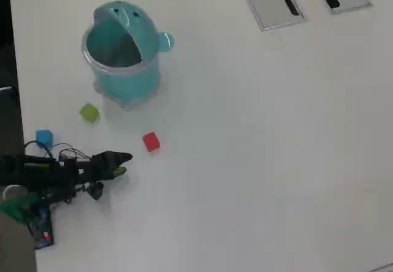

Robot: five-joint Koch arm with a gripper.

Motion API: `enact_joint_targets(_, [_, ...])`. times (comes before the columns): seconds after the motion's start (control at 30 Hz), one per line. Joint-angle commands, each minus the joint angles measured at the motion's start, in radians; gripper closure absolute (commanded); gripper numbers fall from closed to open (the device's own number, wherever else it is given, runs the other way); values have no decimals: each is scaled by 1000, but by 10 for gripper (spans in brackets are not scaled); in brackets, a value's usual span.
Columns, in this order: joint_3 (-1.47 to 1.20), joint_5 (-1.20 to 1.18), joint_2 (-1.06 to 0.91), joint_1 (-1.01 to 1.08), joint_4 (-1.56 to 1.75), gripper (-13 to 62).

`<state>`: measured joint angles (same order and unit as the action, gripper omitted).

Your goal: Grasp RGB lego blocks and put them in the bin one by one.

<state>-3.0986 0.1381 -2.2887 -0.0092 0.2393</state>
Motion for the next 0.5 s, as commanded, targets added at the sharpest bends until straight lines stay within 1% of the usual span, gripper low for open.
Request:
enact_joint_targets(0.0, [-74, 0, -55, 9, 0, 149])
enact_joint_targets(0.47, [-72, -26, -55, 0, 2, 150])
